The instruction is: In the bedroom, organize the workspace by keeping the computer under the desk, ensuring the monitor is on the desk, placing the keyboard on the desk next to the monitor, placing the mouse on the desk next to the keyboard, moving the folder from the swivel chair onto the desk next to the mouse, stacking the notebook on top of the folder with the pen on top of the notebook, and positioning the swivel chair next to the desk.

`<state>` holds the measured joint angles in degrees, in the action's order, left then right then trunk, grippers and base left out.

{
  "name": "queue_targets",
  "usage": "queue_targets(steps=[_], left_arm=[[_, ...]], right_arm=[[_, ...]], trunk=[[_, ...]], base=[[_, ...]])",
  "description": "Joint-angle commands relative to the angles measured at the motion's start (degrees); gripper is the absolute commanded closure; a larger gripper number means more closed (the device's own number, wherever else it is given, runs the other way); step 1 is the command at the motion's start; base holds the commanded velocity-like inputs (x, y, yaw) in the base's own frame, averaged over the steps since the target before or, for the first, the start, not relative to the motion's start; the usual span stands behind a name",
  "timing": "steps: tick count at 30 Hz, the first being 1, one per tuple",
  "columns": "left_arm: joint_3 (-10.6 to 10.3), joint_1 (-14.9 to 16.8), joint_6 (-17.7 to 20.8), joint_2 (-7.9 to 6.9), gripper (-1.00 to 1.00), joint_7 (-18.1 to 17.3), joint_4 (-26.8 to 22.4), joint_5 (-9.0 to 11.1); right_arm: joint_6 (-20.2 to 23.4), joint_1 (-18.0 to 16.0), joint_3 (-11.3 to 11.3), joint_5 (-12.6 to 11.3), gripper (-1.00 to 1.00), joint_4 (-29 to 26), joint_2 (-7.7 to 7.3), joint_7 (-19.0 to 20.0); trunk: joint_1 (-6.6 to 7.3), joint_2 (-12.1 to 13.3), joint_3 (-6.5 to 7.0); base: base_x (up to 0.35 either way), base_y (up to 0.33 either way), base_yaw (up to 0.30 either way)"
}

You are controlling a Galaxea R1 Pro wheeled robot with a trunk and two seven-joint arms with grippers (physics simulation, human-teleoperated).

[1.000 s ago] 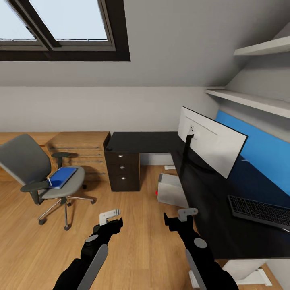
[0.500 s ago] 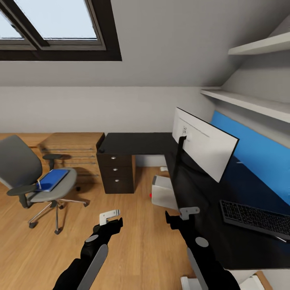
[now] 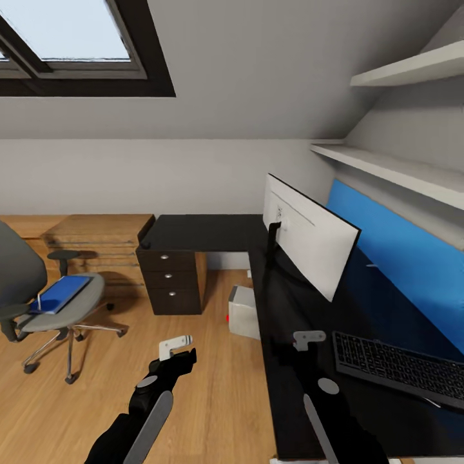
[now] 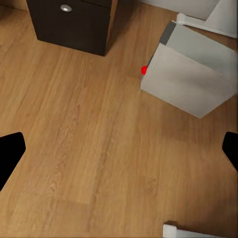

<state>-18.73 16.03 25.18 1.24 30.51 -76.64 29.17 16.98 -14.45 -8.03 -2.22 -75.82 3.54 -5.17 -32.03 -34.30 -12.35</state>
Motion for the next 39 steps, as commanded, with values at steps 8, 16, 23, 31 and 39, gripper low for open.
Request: queue_targets(steps=[8, 16, 23, 31, 39], left_arm=[[-0.08, 0.06, 0.13, -0.01, -1.0, 0.52, -0.09, 0.54], [-0.08, 0.05, 0.13, -0.01, -1.0, 0.52, -0.09, 0.61], [-0.02, 0.06, 0.13, -0.01, -1.0, 0.52, -0.09, 0.62], [0.01, 0.06, 0.05, -0.42, -1.0, 0.48, -0.13, 0.62], [0.09, 0.06, 0.04, -0.58, -1.0, 0.44, -0.17, 0.63]], right_arm=[[0.27, -0.04, 4.84, -0.24, -1.0, 0.21, -0.02, -0.29], [0.25, -0.05, 6.32, -0.24, -1.0, 3.14, -0.08, -0.28], [0.22, -0.05, 9.47, -0.17, -1.0, 4.05, -0.19, -0.28], [-0.37, -2.18, 17.23, -0.42, -1.0, 7.66, -3.27, -0.13], [-3.17, -18.41, 19.77, -0.51, -1.0, 27.98, -8.41, -0.04]], trunk=[[-0.04, -0.08, -0.1], [-0.04, -0.08, -0.1], [-0.04, -0.08, -0.1], [-0.04, -0.08, -0.1], [-0.04, -0.08, -0.1]], base=[[0.14, -0.306, 0.0], [0.035, -0.281, 0.0], [0.005, -0.215, 0.0], [0.039, -0.114, 0.0], [0.0, 0.0, 0.0]])
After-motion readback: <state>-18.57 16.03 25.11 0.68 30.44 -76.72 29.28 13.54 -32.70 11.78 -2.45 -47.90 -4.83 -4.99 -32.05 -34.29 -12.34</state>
